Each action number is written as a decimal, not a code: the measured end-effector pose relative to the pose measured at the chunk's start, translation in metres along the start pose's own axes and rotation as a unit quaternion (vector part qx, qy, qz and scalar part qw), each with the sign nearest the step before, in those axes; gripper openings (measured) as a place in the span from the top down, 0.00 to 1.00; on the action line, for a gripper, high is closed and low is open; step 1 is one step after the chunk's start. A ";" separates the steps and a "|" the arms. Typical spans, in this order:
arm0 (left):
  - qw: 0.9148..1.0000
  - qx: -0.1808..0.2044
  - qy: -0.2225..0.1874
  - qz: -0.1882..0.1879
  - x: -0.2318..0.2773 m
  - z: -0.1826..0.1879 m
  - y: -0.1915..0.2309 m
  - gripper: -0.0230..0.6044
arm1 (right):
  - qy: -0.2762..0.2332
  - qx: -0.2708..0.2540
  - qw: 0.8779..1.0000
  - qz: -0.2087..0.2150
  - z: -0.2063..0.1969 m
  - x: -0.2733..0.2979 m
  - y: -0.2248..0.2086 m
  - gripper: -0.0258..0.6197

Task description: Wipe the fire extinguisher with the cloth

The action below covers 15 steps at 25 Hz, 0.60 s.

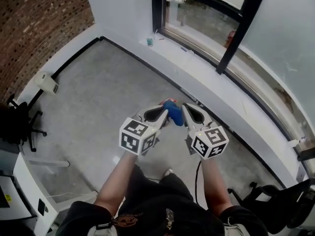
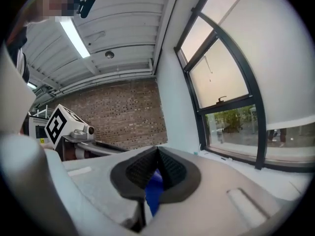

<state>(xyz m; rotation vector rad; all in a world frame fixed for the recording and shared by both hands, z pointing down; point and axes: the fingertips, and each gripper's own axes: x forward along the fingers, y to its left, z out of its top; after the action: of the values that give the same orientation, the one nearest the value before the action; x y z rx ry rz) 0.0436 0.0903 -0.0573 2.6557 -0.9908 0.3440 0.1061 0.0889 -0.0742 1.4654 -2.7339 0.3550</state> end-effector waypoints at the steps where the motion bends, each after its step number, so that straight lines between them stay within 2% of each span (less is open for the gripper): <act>1: 1.000 0.010 -0.003 0.005 -0.003 0.009 -0.009 0.92 | -0.008 -0.006 1.000 -0.004 0.011 -0.008 -0.002 0.96; 4: 0.999 0.033 -0.021 0.022 -0.014 0.036 -0.031 0.92 | -0.027 -0.029 0.999 0.000 0.041 -0.029 0.000 0.96; 8: 0.997 0.052 -0.043 0.036 -0.029 0.064 -0.059 0.92 | -0.043 -0.053 0.997 0.034 0.072 -0.054 0.020 0.96; 15: 0.996 0.061 -0.053 0.037 -0.063 0.074 -0.086 0.92 | -0.065 -0.053 0.995 0.050 0.095 -0.090 0.063 0.96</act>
<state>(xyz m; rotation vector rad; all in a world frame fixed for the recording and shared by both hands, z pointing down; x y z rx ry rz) 0.0635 0.1652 -0.1617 2.7769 -1.1370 0.2899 0.1129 0.1772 -0.1897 1.3748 -2.8844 0.1164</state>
